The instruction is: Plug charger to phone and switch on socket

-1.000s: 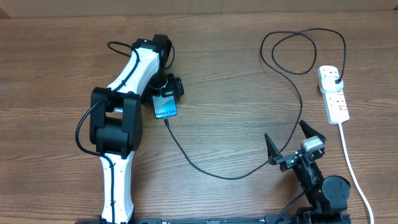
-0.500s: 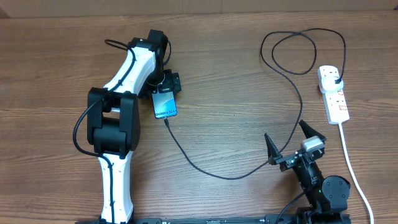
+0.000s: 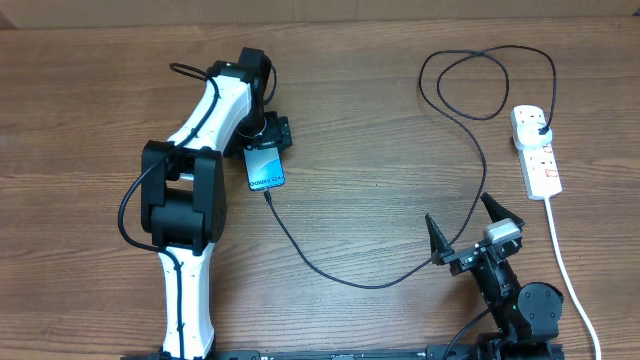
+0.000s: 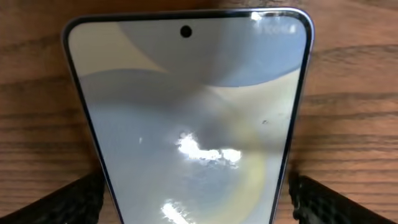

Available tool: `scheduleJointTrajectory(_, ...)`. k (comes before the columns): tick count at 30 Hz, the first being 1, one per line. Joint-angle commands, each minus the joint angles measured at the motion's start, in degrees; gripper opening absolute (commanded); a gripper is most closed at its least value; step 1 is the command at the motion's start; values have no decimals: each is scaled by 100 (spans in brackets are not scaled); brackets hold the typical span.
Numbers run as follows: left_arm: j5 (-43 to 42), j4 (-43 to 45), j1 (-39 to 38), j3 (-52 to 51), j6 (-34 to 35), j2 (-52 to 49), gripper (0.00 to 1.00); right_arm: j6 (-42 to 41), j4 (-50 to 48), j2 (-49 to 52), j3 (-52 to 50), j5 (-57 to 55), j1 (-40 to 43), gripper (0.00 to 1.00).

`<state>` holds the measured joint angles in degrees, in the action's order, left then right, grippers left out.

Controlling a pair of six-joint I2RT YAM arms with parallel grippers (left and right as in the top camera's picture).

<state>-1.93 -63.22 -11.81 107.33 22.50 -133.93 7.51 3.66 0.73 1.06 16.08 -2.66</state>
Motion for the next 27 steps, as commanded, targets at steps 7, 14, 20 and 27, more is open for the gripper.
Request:
scheduleJointTrajectory(7, -258, -22, -66, -59, 46, -173, 87, -13, -31, -55, -59, -55, 13, 100)
scheduleJointTrajectory(14, -256, -76, -63, -57, 70, -173, 71, -13, -31, -55, -59, -55, 13, 100)
scheduleJointTrajectory(20, -262, -175, -26, 35, 90, -133, 67, -13, -31, -55, -59, -55, 13, 100)
scheduleJointTrajectory(27, -382, -702, -20, 597, 83, -94, 67, -13, -31, -55, -59, -55, 13, 100)
